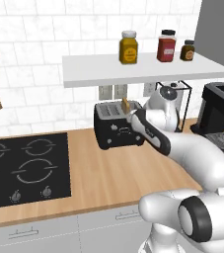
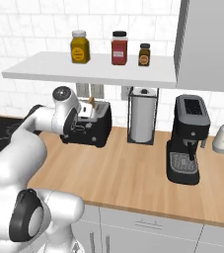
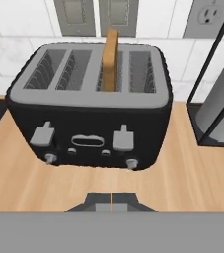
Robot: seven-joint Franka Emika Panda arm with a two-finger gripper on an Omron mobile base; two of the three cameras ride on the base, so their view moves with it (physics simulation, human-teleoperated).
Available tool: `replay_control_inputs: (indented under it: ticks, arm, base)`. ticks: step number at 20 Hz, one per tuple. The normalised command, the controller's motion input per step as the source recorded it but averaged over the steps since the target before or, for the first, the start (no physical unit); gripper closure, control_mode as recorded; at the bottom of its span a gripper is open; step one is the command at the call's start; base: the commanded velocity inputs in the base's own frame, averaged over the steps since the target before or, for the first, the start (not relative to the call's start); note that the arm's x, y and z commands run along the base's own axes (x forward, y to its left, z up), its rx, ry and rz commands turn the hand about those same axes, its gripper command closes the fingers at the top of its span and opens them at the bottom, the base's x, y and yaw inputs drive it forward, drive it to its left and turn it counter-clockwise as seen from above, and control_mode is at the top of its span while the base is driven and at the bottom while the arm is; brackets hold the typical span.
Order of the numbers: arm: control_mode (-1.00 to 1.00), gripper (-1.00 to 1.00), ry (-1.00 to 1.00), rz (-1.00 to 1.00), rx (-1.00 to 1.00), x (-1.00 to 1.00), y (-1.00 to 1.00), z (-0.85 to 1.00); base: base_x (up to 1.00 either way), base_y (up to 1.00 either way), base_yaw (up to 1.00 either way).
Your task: Start the toaster. Once the lever pops up, take the bread to the plate on the dining counter.
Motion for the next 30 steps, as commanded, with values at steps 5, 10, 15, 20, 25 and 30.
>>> replay_control_inputs:
  ticks: [5, 10, 15, 20, 25, 30]
  arm:
    - [-1.00, 1.00, 0.00, 0.00, 0.00, 0.19, -0.04, -0.03]
    - [-1.00, 1.00, 0.00, 0.00, 0.00, 0.27, -0.01, -0.07]
    - [-1.00, 1.00, 0.00, 0.00, 0.00, 0.23, -0.01, -0.19]
    - [-1.00, 1.00, 0.00, 0.00, 0.00, 0.18, 0.00, -0.18]
    - [-1.00, 1.00, 0.00, 0.00, 0.00, 0.14, -0.05, -0.16]
    - [-1.00, 1.00, 0.00, 0.00, 0.00, 0.10, -0.08, -0.11]
  base:
    - [0.00, 0.00, 0.00]
    - [0.00, 0.00, 0.00]
    - [0.00, 0.00, 0.00]
    - [0.00, 0.00, 0.00]
    - [0.00, 0.00, 0.00]
    - [0.00, 0.00, 0.00]
